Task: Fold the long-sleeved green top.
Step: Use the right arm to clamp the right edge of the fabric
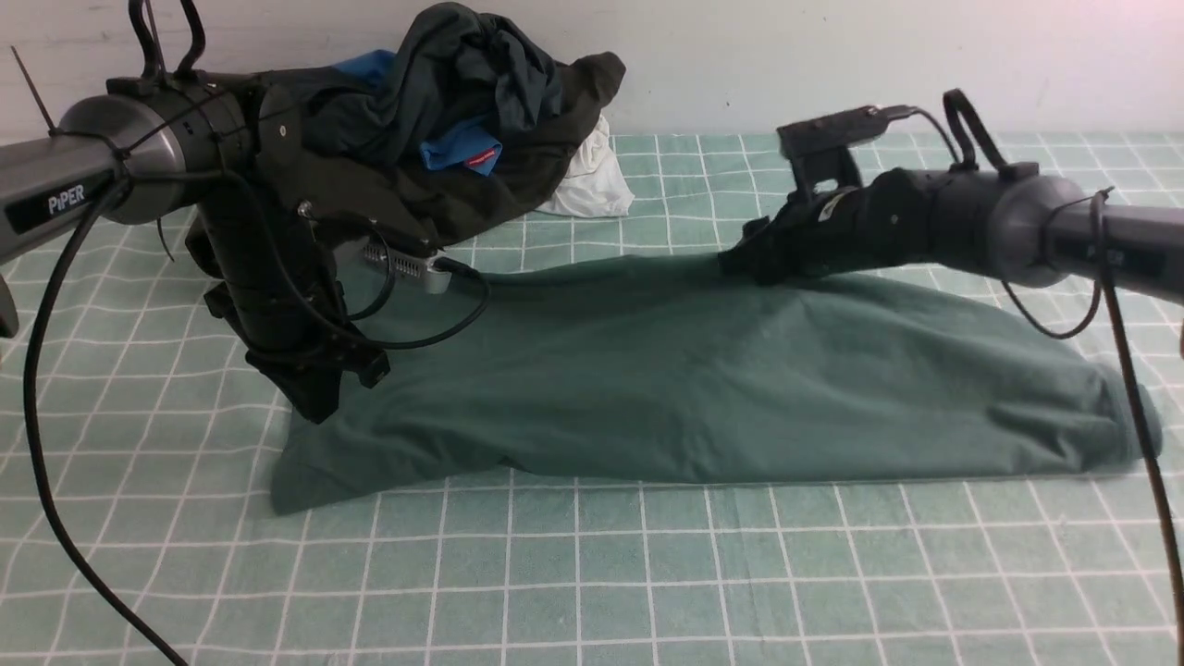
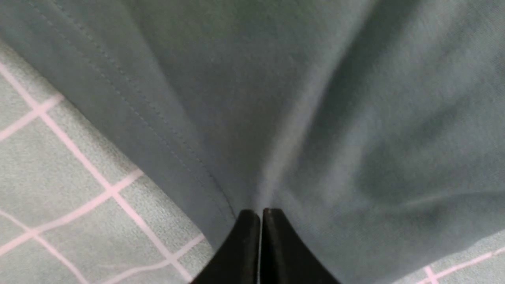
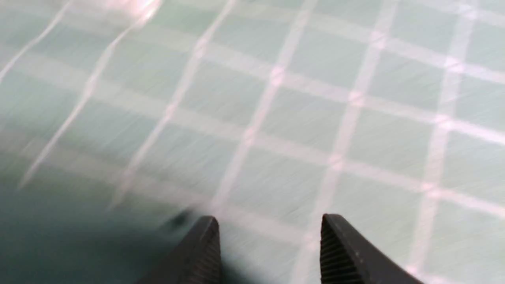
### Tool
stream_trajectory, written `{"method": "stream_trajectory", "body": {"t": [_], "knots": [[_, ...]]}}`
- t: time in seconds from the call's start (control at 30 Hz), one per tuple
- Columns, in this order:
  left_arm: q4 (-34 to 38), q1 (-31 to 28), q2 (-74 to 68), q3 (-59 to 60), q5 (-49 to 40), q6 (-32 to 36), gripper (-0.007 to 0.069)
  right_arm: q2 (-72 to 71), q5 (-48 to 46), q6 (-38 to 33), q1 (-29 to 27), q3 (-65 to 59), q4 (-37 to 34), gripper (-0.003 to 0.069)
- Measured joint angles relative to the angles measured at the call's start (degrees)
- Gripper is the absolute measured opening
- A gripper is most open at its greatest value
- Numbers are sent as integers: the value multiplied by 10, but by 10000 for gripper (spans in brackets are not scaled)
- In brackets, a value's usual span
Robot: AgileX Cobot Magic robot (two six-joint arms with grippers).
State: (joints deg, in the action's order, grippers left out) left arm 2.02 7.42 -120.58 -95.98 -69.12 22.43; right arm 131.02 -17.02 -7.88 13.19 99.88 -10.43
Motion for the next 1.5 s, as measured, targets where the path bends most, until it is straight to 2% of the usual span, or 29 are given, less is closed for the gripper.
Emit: {"method": "stream_trajectory", "body": {"t": [0.13,0.2,0.4,0.5,0.7,0.77,1.0,1.07,1.2,1.27,1.4,1.5], "knots": [[0,0,0,0,0,0,-4,14,-55,35,-40,57,0,333],[0,0,0,0,0,0,-4,14,-176,40,-72,119,3,333],[26,2,10,-16,-1,0,-4,-38,-444,-45,-113,196,37,333],[53,10,25,-23,-1,1,-4,-80,-519,-75,-137,181,39,333],[75,29,28,-25,-3,4,-4,-159,-520,-80,-203,41,15,325],[76,31,26,-25,-3,4,-4,-199,-477,-80,-245,-56,5,310],[76,31,18,-25,-3,5,-4,-206,-394,-84,-291,-178,2,300],[76,31,17,-25,-3,9,-4,-190,-367,-84,-297,-188,2,318],[76,31,17,-25,-3,15,-4,-169,-346,-84,-298,-190,-7,400],[76,31,17,-25,-3,19,-4,-149,-341,-84,-298,-190,-20,491],[76,31,17,-25,-3,22,-4,-131,-340,-83,-297,-190,-21,584],[76,31,17,-25,-3,25,-4,-130,-338,-82,-291,-190,-19,589]]}}
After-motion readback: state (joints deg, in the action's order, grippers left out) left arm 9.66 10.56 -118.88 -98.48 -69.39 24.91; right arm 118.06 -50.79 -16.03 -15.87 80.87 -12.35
